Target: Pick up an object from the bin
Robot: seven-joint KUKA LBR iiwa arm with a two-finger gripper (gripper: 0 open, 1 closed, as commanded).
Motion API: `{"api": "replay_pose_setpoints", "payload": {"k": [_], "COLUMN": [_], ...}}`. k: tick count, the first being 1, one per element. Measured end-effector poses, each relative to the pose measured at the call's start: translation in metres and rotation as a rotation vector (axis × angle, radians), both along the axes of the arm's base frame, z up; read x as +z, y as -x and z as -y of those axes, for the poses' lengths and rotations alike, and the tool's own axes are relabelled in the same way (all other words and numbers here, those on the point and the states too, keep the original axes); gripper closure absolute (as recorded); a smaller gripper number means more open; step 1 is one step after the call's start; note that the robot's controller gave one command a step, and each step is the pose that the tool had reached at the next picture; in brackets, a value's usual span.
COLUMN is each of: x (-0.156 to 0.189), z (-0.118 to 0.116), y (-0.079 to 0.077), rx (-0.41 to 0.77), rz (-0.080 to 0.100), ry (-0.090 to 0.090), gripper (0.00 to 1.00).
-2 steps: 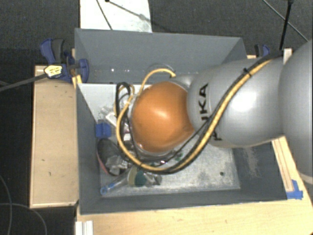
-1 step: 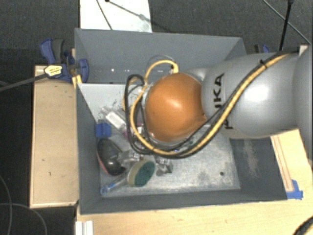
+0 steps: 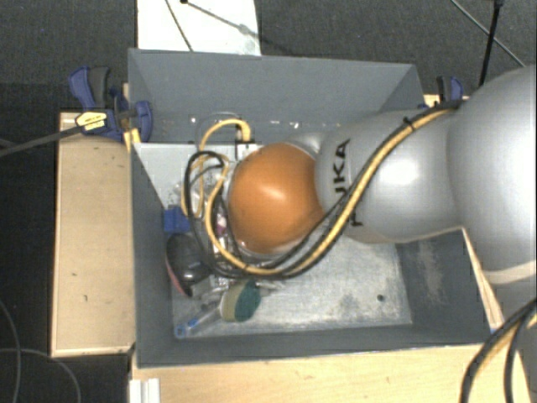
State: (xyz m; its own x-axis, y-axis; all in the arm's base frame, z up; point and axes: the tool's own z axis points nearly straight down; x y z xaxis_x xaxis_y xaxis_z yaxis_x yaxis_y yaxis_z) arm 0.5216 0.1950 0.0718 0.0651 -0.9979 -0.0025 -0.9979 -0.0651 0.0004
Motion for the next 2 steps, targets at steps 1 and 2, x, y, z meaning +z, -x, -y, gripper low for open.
{"api": "replay_pose_setpoints", "payload": {"k": [1, 2], "x": [0.0014, 0.0047], "z": [-0.0002, 0.0006], "y": [-0.0002, -0.0035], "rx": [-0.009, -0.015], "rz": [-0.001, 0.005], "ry": [0.0, 0.001], "gripper": [0.0, 1.0]}}
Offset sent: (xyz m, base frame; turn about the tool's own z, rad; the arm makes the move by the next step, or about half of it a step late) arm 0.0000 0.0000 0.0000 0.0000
